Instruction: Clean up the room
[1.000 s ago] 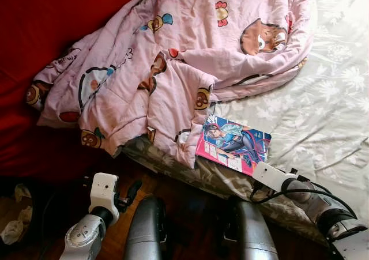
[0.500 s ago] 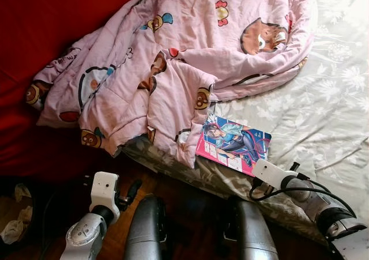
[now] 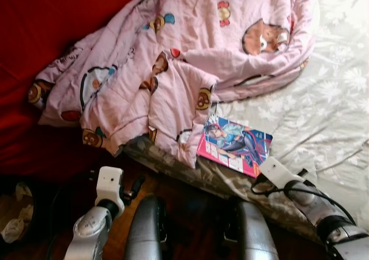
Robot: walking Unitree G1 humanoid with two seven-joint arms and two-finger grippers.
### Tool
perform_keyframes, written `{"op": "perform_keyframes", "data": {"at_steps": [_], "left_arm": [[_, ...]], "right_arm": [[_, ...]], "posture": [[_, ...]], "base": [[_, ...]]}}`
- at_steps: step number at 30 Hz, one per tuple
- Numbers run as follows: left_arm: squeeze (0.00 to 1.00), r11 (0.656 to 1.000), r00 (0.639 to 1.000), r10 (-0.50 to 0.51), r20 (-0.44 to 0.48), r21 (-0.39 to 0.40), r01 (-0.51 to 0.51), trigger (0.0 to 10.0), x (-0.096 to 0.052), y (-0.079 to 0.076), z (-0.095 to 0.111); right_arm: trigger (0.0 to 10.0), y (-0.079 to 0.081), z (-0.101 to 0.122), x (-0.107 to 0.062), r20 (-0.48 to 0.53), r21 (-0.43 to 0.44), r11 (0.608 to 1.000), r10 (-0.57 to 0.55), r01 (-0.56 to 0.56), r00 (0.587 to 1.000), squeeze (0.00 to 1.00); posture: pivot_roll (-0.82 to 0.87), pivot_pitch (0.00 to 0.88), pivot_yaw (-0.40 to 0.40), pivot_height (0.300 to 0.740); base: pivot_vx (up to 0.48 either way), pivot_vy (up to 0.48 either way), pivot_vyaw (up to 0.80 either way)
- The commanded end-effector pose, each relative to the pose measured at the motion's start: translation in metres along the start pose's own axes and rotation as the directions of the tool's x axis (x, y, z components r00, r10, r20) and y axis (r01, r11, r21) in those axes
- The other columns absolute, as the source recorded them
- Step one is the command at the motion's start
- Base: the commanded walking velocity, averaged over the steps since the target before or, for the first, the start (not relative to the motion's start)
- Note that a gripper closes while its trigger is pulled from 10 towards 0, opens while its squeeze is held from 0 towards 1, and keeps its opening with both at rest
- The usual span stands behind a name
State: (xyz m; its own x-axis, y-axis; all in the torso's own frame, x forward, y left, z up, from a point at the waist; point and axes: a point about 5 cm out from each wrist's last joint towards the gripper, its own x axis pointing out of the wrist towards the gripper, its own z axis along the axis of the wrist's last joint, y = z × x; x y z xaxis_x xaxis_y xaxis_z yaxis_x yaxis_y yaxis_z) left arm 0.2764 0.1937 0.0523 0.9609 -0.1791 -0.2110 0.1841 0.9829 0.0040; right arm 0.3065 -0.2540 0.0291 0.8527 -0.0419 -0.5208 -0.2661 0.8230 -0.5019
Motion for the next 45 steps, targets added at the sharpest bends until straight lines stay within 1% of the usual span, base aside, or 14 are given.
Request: {"op": "perform_keyframes", "data": {"at_steps": [1,4,9,10,11,13,15,18,22,25,31,38,42,45], "left_arm": [[0.00,1.000,0.998,0.025,-0.052,-0.013,-0.025,10.0,-0.003,0.002,-0.016],[0.00,0.999,0.998,0.030,-0.046,-0.016,-0.031,10.0,0.002,0.002,-0.014],[0.00,0.998,0.998,0.065,-0.020,0.016,-0.065,10.0,0.011,0.007,-0.009],[0.00,0.998,0.998,0.066,-0.017,0.015,-0.066,10.0,0.012,0.007,-0.009],[0.00,0.998,0.998,0.065,-0.015,0.014,-0.065,10.0,0.013,0.007,-0.008],[0.00,0.998,0.998,0.069,-0.008,0.008,-0.068,10.0,0.016,0.007,-0.007],[0.00,0.998,0.998,0.070,-0.003,0.002,-0.070,10.0,0.018,0.006,-0.006],[0.00,0.998,0.998,0.068,0.000,0.001,-0.068,10.0,0.022,0.004,-0.006],[0.00,0.997,0.997,0.074,0.018,0.004,-0.074,10.0,0.025,0.006,-0.002],[0.00,0.994,0.993,0.110,0.034,-0.012,-0.109,10.0,0.025,0.015,0.001],[0.00,0.980,0.980,0.200,0.019,0.001,-0.200,10.0,0.019,0.042,-0.001],[0.00,0.961,0.961,0.276,-0.019,0.011,-0.276,10.0,0.012,0.071,0.000],[0.00,0.968,0.965,0.250,-0.078,0.026,-0.248,10.0,0.010,0.069,-0.012],[0.00,0.979,0.954,0.194,-0.227,-0.022,-0.204,10.0,-0.001,0.053,-0.047]], "right_arm": [[0.0,-0.004,-0.018,-0.008,0.001,0.104,0.993,-0.052,0.052,0.999,0.00],[0.0,-0.008,-0.024,-0.014,0.049,0.240,0.966,-0.114,0.099,0.992,0.00],[0.0,0.006,-0.021,-0.023,0.182,0.445,0.890,-0.197,0.098,0.963,0.00],[3.1,0.008,-0.019,-0.025,0.198,0.507,0.856,-0.228,0.100,0.953,0.00],[10.0,0.011,-0.017,-0.026,0.200,0.576,0.810,-0.270,0.110,0.942,0.00],[10.0,0.019,-0.013,-0.030,0.210,0.636,0.762,-0.320,0.120,0.924,0.00],[10.0,0.028,-0.011,-0.032,0.234,0.625,0.771,-0.331,0.119,0.914,0.00],[10.0,0.039,-0.013,-0.032,0.204,0.709,0.694,-0.366,0.121,0.908,0.00],[10.0,0.050,-0.011,-0.029,0.194,0.709,0.697,-0.339,0.107,0.921,0.00],[10.0,0.051,-0.008,-0.026,0.184,0.742,0.665,-0.324,0.085,0.928,0.00],[10.0,0.044,-0.010,-0.023,0.182,0.709,0.699,-0.306,0.091,0.935,0.00],[10.0,0.037,-0.022,-0.025,0.132,0.724,0.677,-0.324,0.132,0.937,0.00],[10.0,0.045,-0.030,-0.024,0.089,0.723,0.679,-0.270,0.124,0.959,0.00],[10.0,0.058,-0.049,-0.026,-0.004,0.718,0.680,-0.210,0.148,0.978,0.00]], "posture": [[0.11,0.299,0.034,0.636],[0.10,0.282,0.030,0.636],[0.07,0.232,0.022,0.636],[0.05,0.211,0.022,0.636],[0.05,0.204,0.022,0.636],[0.04,0.188,0.025,0.636],[0.03,0.168,0.029,0.636],[0.04,0.137,0.030,0.636],[0.04,0.101,0.026,0.656],[0.04,0.076,0.023,0.676],[0.04,0.038,0.026,0.716],[0.04,0.023,0.032,0.738],[0.04,0.047,0.032,0.738],[0.04,0.063,0.035,0.738]], "base": [[0.000,0.000,0.00],[0.000,0.000,0.00],[0.000,0.000,0.00],[0.000,0.000,0.00],[0.000,0.000,0.00],[0.000,0.000,0.00],[0.000,0.000,0.00],[0.000,0.000,0.00],[0.000,0.000,0.00],[0.000,0.000,0.00],[0.000,0.000,0.00],[0.000,0.000,0.00],[0.000,0.000,0.00],[0.000,0.000,0.00]]}}
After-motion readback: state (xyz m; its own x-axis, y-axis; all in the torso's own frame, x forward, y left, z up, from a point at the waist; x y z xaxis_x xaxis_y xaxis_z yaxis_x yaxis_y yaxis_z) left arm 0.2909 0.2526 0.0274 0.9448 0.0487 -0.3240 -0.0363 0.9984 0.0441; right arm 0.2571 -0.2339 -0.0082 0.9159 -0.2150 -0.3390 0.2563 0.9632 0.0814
